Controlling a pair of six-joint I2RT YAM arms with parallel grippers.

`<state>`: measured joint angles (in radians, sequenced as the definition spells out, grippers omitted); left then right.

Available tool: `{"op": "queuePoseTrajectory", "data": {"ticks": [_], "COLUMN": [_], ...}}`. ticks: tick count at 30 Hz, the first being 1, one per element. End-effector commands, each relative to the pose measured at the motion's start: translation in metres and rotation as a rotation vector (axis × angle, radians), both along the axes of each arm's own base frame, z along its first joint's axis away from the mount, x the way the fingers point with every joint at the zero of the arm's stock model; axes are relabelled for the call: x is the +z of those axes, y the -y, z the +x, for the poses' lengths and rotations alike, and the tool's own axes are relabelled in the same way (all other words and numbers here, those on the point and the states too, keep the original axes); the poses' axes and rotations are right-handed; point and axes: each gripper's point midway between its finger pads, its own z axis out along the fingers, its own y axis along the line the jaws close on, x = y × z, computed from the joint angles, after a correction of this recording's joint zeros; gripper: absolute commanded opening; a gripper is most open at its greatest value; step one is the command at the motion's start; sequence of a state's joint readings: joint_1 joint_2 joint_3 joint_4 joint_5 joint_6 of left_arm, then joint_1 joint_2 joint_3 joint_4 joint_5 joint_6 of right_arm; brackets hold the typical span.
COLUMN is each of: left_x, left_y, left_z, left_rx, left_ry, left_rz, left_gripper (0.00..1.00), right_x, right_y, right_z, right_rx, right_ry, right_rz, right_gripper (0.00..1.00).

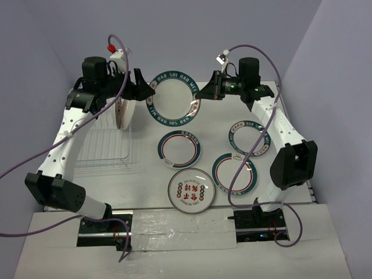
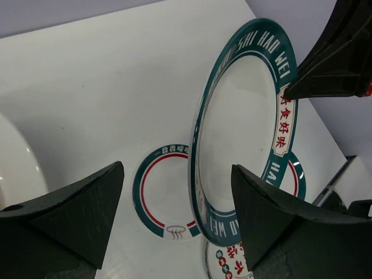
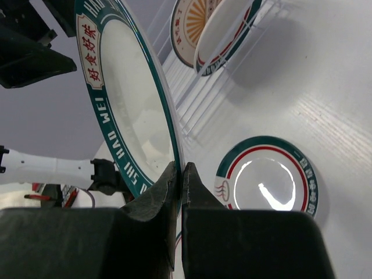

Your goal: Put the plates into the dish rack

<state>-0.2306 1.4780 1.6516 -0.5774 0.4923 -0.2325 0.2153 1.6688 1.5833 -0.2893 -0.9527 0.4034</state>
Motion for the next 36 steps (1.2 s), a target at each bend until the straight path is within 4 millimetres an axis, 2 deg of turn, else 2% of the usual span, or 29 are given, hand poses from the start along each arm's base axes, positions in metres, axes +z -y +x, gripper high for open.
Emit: {"op": "queuePoseTrajectory", "data": {"ticks": [1,8,11,14,15,16,17,18,20,21,22,23,25,26,29,32,33,36], "left_x": [0.005,-0.009,-0.014,-0.016,-0.015,-0.011,-0.008,-0.002,0.016,0.029,0.037,0.048,0.071,0.075,0.095,0.111,0.117,0.104], "left_y": [0.015,0.026,0.027,0.03,0.03,0.03,0.028,0.023,-0.001,-0.014,-0.034,-0.055,-0.096,-0.124,-0.179,-0.214,-0.233,-0.264], "left_z": [-0.008,-0.015,-0.016,-0.021,-0.023,-0.027,-0.026,-0.026,-0.015,-0.014,-0.007,0.0,0.003,0.007,-0.003,-0.013,-0.016,-0.012], "left_rx": [-0.074,-0.118,-0.128,-0.15,-0.157,-0.171,-0.162,-0.136,-0.03,0.025,0.1,0.214,0.384,0.522,0.774,0.943,1.037,1.169], "left_ry": [0.014,-0.04,-0.063,-0.074,-0.076,-0.073,-0.063,-0.045,0.016,0.052,0.081,0.114,0.185,0.206,0.274,0.33,0.357,0.35], "left_rz": [-0.042,-0.087,-0.098,-0.109,-0.113,-0.106,-0.092,-0.08,-0.049,-0.042,-0.027,0.005,0.051,0.104,0.202,0.28,0.345,0.522], "left_gripper": [0.83,0.64,0.52,0.32,0.11,0.01,0.0,0.0,0.0,0.0,0.0,0.0,0.0,0.0,0.0,0.0,0.0,0.0], "right_x": [0.025,0.033,0.035,0.038,0.039,0.039,0.037,0.039,0.036,0.035,0.035,0.035,0.036,0.034,0.031,0.027,0.027,0.025], "right_y": [-0.003,-0.013,-0.019,-0.023,-0.024,-0.025,-0.026,-0.026,-0.026,-0.025,-0.024,-0.024,-0.022,-0.022,-0.022,-0.022,-0.022,-0.022], "right_z": [-0.027,-0.047,-0.053,-0.057,-0.058,-0.057,-0.057,-0.057,-0.055,-0.053,-0.052,-0.051,-0.049,-0.049,-0.046,-0.042,-0.042,-0.041], "right_rx": [0.068,0.121,0.139,0.147,0.148,0.145,0.142,0.145,0.139,0.12,0.108,0.1,0.085,0.085,0.079,0.075,0.076,0.072], "right_ry": [0.078,0.087,0.091,0.102,0.103,0.101,0.084,0.083,0.059,0.058,0.059,0.061,0.074,0.068,0.064,0.055,0.054,0.05], "right_rz": [0.017,0.044,0.042,0.038,0.039,0.039,0.036,0.038,0.036,0.028,0.025,0.02,0.011,0.007,0.0,-0.004,-0.004,-0.007], "right_gripper": [0.0,0.0,0.0,0.0,0.0,0.0,0.06,0.35,0.65,0.86,0.96,1.0,1.0,1.0,1.0,1.0,1.0,1.0]}}
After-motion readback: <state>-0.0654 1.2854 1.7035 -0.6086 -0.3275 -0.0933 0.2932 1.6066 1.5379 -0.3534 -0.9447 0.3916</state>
